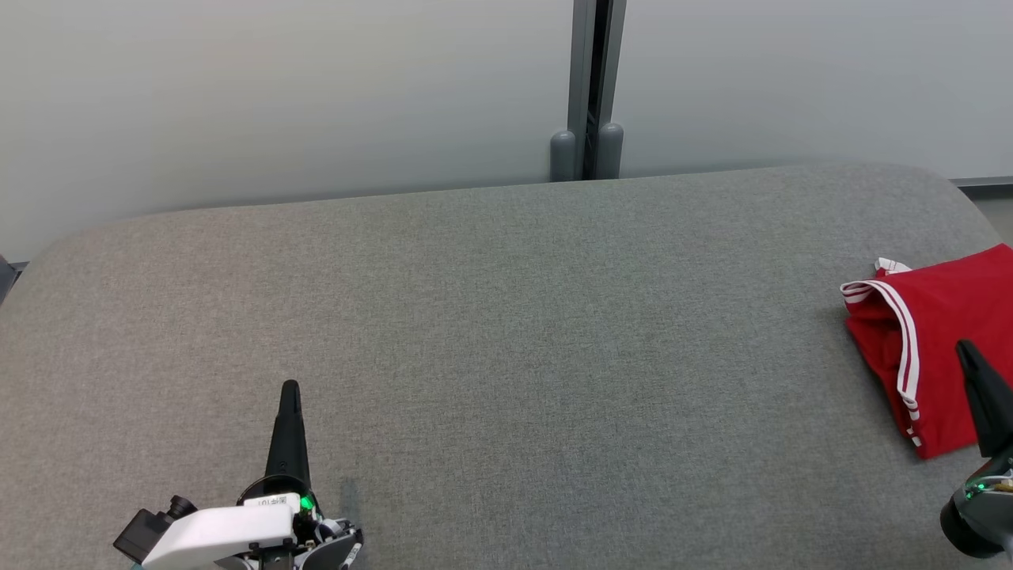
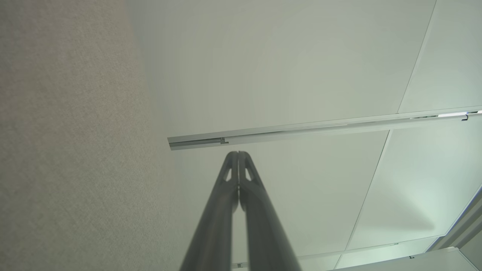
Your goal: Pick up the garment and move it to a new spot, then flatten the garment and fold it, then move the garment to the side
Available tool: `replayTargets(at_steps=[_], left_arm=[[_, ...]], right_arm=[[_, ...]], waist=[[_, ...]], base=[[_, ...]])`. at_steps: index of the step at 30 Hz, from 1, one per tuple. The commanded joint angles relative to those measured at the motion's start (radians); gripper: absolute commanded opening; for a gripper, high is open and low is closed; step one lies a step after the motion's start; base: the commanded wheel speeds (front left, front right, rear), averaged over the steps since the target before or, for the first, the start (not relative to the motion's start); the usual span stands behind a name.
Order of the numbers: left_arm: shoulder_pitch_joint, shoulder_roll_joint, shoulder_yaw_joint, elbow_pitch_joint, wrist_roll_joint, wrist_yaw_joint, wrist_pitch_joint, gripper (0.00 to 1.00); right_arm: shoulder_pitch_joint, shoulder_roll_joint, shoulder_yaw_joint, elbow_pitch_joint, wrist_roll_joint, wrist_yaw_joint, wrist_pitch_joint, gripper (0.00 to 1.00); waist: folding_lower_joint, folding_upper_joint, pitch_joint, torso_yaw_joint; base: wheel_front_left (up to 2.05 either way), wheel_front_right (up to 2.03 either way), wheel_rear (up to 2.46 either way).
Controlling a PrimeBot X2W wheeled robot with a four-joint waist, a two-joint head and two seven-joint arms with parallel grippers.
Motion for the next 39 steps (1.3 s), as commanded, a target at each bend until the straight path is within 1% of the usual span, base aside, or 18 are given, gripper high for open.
replayTargets(at_steps=[1, 39], left_arm=[[-0.016, 0.003, 0.001, 0.001, -0.003, -0.003, -0.002, 0.00], [-0.015, 0.003, 0.001, 0.000, -0.003, -0.003, -0.002, 0.00]], right_arm=[[-0.007, -0.008, -0.002, 0.000, 0.003, 0.000, 0.006, 0.00], [-0.006, -0.009, 0.001, 0.000, 0.005, 0.000, 0.003, 0.00]], waist=[[0.0000, 0.0000, 0.000, 0.000], [0.0000, 0.0000, 0.000, 0.000]], base=[[0.00, 0.00, 0.00], [0.00, 0.00, 0.00]])
